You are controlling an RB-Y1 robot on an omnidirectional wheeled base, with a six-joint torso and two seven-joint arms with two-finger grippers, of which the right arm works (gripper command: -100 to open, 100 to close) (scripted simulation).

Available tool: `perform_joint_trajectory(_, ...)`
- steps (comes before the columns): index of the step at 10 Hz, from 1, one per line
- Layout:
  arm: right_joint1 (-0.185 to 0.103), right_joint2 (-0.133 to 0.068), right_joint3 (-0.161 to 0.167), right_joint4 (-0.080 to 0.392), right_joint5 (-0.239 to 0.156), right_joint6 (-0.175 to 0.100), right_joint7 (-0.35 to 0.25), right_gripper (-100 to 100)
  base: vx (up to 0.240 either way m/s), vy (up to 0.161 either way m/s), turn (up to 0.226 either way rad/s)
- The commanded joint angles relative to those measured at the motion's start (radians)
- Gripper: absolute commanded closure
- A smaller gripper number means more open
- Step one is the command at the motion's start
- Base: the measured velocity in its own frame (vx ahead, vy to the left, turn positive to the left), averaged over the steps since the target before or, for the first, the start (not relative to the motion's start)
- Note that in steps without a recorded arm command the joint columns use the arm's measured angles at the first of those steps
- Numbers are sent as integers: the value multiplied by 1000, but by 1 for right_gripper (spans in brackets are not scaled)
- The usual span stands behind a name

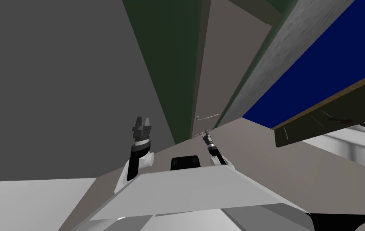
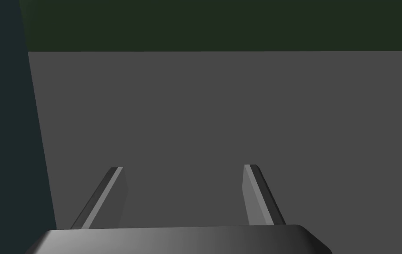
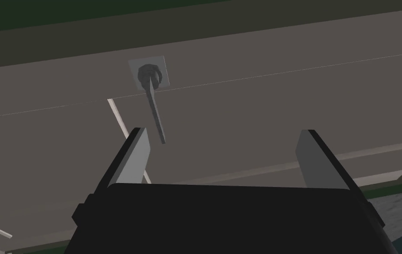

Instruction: Pull the door open

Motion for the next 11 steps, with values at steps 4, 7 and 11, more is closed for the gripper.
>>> perform_joint_trajectory(4,-35,-42,23,130,-19,-46,-36,-100,75,-74,128)
perform_joint_trajectory(7,-58,-67,36,210,-31,-74,-58,-100,57,-79,113)
perform_joint_trajectory(11,-92,-103,56,327,-47,-116,-90,-100,65,-76,129)
